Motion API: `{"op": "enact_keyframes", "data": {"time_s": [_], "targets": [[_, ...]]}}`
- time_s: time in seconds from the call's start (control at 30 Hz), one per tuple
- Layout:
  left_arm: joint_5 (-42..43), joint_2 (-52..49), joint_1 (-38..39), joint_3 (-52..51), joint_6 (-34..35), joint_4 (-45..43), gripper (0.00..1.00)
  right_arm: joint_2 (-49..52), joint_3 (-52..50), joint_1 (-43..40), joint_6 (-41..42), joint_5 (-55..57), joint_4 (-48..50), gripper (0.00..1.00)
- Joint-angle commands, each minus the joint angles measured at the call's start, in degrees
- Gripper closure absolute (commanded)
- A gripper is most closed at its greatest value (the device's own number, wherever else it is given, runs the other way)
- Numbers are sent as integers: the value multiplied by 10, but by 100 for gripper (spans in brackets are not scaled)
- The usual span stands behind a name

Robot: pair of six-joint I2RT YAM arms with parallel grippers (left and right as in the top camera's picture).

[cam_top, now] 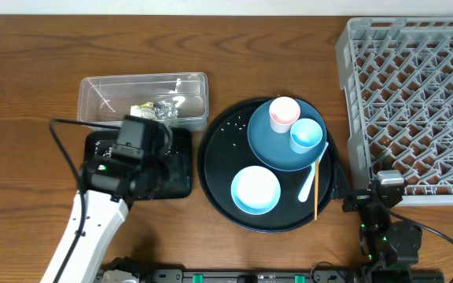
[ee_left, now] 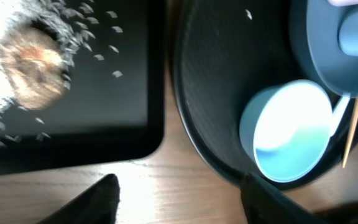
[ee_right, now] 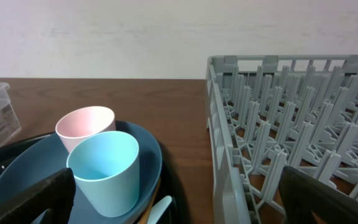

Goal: Sort waste into correct bins and load items into the dishwasher rack
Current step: 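Move the left gripper toward the pink cup on the teal plate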

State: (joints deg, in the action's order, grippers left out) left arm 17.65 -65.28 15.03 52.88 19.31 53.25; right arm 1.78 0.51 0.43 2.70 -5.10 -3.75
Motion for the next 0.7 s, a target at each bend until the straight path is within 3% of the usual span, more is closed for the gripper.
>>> {"op": "enact_keyframes", "data": {"time_s": [0.0, 0.23, 0.4, 0.67], "targets": [[3, -7, 26, -9, -1, 3, 30, 0, -2, -4, -6, 4, -1, 1], [3, -10, 57, -9, -1, 3, 24, 0, -2, -4, -6, 4, -1, 1], [3, -10, 59, -9, -1, 3, 2, 0, -2, -4, -6, 4, -1, 1], [3, -10, 59, -9, -1, 2, 2, 0, -2, -4, -6, 4, -1, 1]]}}
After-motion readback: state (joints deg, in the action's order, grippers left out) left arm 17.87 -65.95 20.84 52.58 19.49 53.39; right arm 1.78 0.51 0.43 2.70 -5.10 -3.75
